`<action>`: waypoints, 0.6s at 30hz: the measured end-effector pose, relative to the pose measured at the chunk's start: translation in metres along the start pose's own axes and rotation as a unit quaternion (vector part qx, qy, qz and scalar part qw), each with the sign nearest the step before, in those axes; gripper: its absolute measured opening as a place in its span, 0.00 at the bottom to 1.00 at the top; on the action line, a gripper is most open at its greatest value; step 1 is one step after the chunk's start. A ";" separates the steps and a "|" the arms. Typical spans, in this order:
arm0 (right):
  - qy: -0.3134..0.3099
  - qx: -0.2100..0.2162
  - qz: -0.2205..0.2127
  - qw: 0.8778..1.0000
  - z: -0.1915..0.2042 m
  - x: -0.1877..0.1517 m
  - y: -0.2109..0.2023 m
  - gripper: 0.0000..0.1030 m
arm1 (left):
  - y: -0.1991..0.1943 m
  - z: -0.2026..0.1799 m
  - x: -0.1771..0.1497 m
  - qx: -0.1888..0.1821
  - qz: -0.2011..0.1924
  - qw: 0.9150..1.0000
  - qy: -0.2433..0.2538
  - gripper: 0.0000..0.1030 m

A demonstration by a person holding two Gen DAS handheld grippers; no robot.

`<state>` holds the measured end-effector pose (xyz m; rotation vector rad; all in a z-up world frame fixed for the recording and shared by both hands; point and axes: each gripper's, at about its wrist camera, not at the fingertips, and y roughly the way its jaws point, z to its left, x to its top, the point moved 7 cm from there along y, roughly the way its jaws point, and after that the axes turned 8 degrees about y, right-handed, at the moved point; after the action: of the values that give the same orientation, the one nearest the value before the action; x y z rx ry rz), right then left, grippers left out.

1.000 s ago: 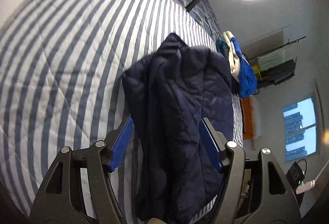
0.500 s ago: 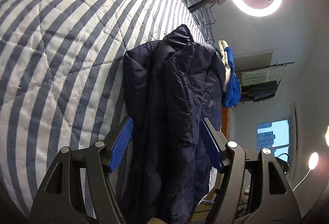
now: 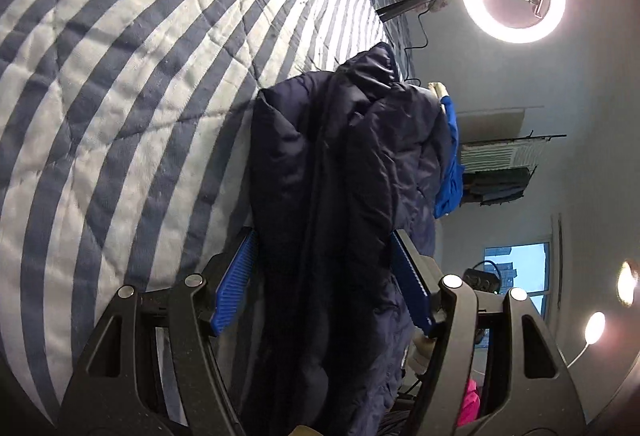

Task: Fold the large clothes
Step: 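Close both tools on the folded jacket bundle and lift it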

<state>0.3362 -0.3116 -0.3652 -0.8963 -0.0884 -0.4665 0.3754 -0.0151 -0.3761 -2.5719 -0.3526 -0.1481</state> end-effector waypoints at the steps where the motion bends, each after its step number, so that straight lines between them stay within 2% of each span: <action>1: 0.004 0.008 0.001 1.000 -0.003 0.001 0.004 0.84 | 0.002 0.002 0.002 -0.005 -0.004 1.000 -0.003 0.67; 5: 0.035 0.060 0.006 0.998 -0.014 0.006 0.022 0.85 | 0.008 0.001 0.008 -0.017 -0.007 1.000 0.002 0.67; 8: 0.025 0.076 0.003 0.997 -0.012 0.011 0.026 0.85 | 0.013 -0.007 0.010 -0.016 0.001 1.000 0.018 0.67; 10: 0.025 0.082 0.003 0.996 -0.010 0.013 0.029 0.83 | 0.017 -0.010 0.010 -0.001 0.004 0.999 0.033 0.67; 13: 0.022 0.096 0.012 0.995 -0.001 0.014 0.037 0.74 | 0.024 -0.018 0.007 0.036 0.007 0.997 0.064 0.65; 16: 0.014 0.089 0.021 0.996 0.007 0.012 0.043 0.69 | 0.026 -0.021 0.003 0.069 0.011 0.994 0.088 0.58; 18: 0.009 0.076 0.022 0.997 0.010 0.012 0.045 0.60 | 0.027 -0.025 0.002 0.087 0.011 0.991 0.098 0.50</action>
<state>0.3671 -0.2845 -0.3884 -0.7422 -0.0855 -0.4205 0.3840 -0.0499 -0.3676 -2.3643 -0.2514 -0.3429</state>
